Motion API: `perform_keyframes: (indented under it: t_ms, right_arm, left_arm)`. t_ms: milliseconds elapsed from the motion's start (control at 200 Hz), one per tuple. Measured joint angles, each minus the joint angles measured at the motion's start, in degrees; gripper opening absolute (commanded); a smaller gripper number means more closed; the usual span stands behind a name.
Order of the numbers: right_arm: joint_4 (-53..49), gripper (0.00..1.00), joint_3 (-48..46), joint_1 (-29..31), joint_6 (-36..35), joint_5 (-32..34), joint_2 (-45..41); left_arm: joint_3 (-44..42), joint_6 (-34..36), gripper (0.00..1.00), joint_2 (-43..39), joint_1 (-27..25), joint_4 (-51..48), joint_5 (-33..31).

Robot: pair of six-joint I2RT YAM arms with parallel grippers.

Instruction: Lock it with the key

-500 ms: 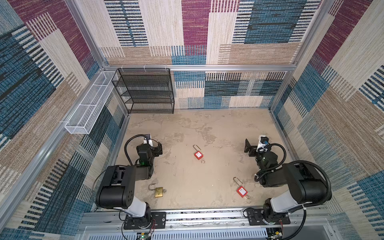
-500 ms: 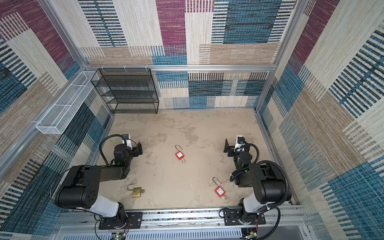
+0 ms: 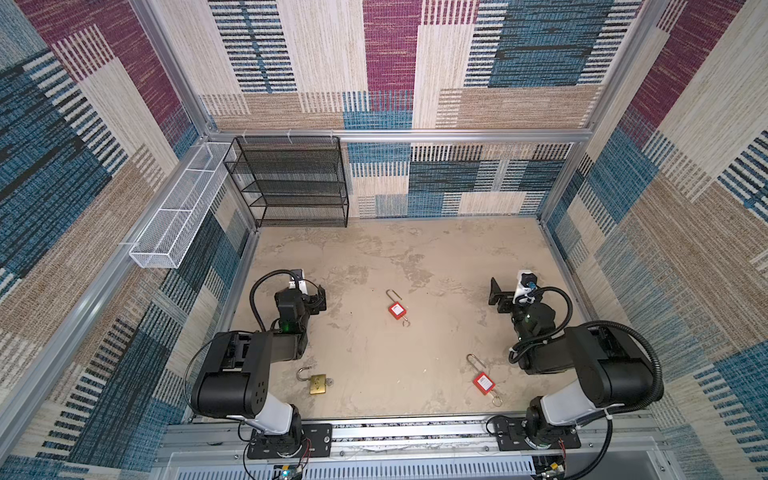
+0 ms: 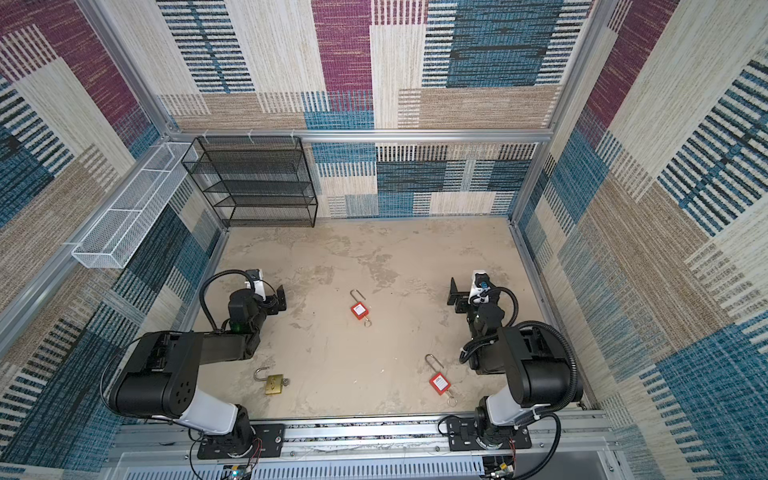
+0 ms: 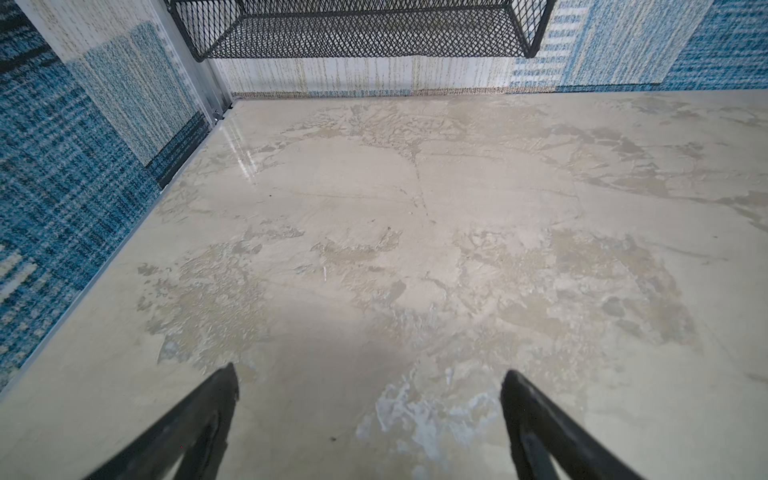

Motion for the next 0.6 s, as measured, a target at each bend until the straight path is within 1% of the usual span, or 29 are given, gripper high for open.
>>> perform_keyframes:
  t_ms: [391, 531, 601]
  right_arm:
    - [0.0, 0.99, 0.0, 0.0, 0.0, 0.0, 0.0]
    - [0.0, 0.99, 0.0, -0.1, 0.0, 0.0, 0.0]
    - [-0.2, 0.99, 0.0, -0.1, 0.0, 0.0, -0.1]
  left_arm:
    - [0.2, 0.0, 1.0, 0.0, 0.3, -0.2, 0.2]
    - [1.3, 0.0, 1.0, 0.0, 2.2, -1.2, 3.1]
    - [0.6, 0.0, 1.0, -0.1, 2.1, -0.7, 3.2]
